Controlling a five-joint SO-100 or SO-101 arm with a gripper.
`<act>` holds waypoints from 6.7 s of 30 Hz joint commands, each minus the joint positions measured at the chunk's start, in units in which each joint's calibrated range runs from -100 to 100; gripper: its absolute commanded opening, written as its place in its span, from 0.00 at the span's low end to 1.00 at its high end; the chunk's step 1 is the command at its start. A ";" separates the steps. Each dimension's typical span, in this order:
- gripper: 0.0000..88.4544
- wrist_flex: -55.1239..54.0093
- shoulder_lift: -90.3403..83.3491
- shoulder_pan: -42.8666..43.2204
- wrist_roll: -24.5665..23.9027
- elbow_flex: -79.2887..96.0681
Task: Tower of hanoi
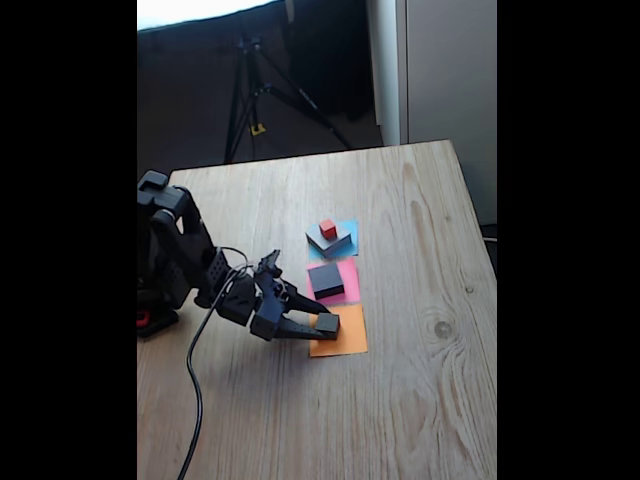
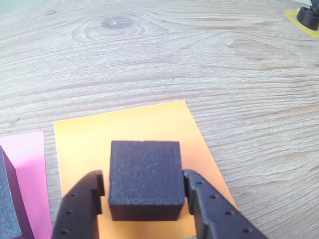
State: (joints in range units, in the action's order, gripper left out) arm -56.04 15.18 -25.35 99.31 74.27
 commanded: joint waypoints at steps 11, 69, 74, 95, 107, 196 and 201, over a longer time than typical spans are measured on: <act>0.37 7.60 -13.97 2.66 0.69 -0.64; 0.17 131.84 -71.35 36.84 -0.48 -43.45; 0.23 115.33 -75.96 36.34 0.69 -25.36; 0.35 34.96 -55.53 37.09 -1.81 15.09; 0.34 10.03 -30.01 39.01 -2.82 12.73; 0.08 -3.57 1.40 46.62 -7.50 -7.64; 0.04 -3.49 1.55 46.95 -7.83 -7.91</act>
State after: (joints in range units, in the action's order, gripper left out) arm -58.37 18.17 20.50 91.67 67.06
